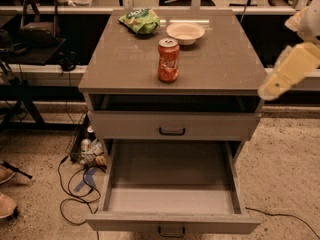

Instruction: Place coke can into middle drawer

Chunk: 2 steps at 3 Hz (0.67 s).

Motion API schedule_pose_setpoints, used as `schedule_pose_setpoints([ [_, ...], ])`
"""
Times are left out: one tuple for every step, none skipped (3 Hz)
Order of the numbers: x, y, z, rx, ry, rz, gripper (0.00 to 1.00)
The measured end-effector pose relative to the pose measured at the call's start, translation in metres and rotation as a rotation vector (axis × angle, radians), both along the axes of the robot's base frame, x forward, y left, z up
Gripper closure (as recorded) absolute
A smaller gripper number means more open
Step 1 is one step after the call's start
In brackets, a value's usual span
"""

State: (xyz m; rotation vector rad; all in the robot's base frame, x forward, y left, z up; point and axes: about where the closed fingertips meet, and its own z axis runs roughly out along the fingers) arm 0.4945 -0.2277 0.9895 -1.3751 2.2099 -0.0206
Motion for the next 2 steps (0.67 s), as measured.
schedule_pose_setpoints([
  [0.071,0.012,0.011,0.215,-0.091,-0.069,0.00],
  [0.132,0.043,0.014,0.358,-0.118,-0.064,0.00],
])
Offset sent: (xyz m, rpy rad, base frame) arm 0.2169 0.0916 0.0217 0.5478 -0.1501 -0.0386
